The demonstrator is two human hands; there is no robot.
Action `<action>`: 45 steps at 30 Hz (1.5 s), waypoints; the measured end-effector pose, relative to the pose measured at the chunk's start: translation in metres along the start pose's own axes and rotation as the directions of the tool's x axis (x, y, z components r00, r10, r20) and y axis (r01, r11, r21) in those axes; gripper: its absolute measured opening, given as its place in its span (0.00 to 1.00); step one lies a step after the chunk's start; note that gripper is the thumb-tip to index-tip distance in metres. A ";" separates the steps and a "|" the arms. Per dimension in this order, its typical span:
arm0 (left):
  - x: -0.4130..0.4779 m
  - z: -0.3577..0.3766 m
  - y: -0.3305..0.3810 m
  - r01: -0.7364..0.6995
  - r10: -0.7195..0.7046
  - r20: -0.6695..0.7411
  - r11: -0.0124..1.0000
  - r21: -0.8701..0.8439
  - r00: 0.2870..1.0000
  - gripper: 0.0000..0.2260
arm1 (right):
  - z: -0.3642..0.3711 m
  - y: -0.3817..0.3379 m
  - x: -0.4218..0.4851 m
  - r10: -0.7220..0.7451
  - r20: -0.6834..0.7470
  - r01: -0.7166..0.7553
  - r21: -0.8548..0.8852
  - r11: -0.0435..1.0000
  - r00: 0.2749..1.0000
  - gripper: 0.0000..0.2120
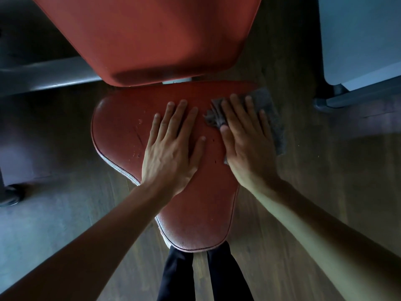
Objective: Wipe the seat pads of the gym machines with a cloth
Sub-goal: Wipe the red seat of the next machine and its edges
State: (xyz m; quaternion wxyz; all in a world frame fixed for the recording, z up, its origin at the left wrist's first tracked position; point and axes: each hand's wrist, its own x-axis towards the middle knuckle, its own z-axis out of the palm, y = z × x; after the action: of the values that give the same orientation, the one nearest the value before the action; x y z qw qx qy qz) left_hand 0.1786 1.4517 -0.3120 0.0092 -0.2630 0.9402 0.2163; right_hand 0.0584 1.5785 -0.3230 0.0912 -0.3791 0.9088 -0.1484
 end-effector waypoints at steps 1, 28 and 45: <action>0.000 0.000 0.000 0.000 0.000 -0.008 1.000 -0.001 1.000 0.26 | -0.002 0.005 0.001 -0.045 0.020 0.045 -0.022 0.999 0.999 0.24; -0.012 -0.030 0.026 0.134 -0.193 -0.219 0.957 -0.258 0.957 0.24 | -0.010 -0.036 0.040 0.047 -0.078 -0.024 0.273 0.962 0.996 0.23; -0.068 -0.005 -0.001 0.321 -0.319 -0.036 0.943 0.090 0.947 0.28 | -0.008 -0.027 0.039 0.038 0.091 -0.035 -0.041 0.999 0.995 0.26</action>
State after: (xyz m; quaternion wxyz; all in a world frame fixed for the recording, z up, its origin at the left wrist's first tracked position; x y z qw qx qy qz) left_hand 0.2379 1.4826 -0.2989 0.0467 -0.4136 0.8943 0.1645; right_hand 0.0465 1.5341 -0.3090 0.1280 -0.3705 0.9132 -0.1113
